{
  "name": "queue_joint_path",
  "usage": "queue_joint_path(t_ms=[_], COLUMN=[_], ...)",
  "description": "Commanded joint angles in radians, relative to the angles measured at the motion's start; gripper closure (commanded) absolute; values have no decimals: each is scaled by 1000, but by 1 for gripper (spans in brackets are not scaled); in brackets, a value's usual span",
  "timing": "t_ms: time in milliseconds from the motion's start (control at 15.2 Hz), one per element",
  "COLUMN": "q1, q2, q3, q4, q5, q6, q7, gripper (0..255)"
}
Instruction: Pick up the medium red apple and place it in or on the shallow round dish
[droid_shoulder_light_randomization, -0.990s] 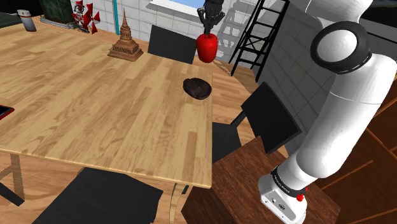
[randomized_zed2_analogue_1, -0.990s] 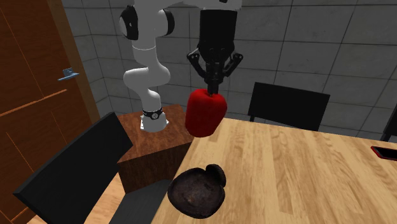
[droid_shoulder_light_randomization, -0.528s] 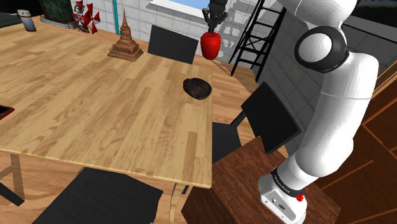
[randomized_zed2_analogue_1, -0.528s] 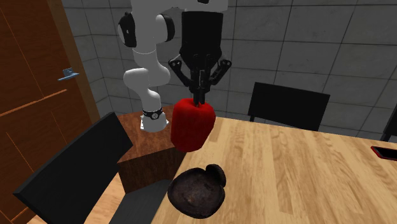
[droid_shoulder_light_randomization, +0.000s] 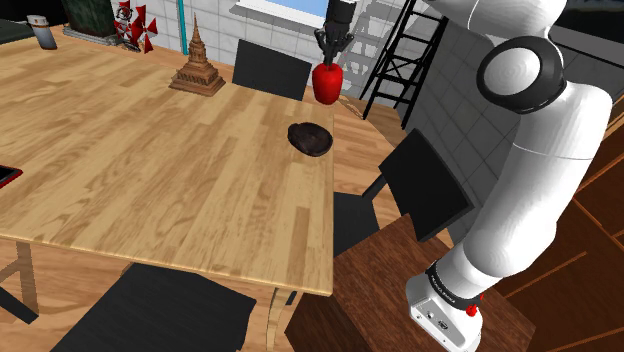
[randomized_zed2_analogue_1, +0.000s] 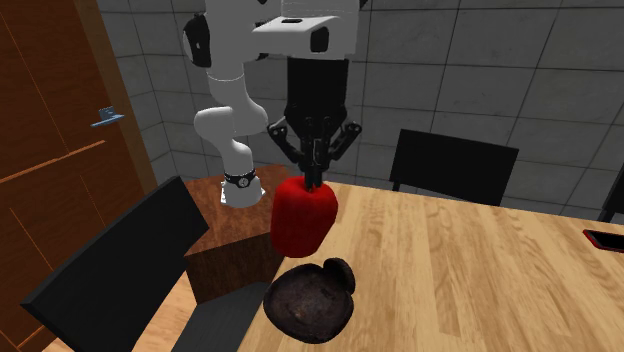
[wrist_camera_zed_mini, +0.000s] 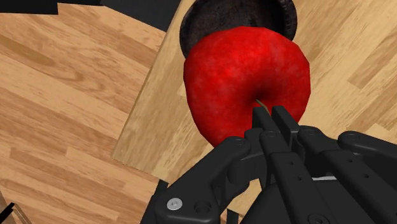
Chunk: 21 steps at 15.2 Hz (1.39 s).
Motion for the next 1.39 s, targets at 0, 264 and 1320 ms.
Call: queue_joint_path(t_ms=[0,264,1320], q1=[-6,-11,-20], q2=[-16,-34,-54], q3=[0,-1,-3], q4=[-57,-138,-323], q5=[3,6,8], q6=[42,105,270], q7=[0,3,12], gripper=[255,255,255])
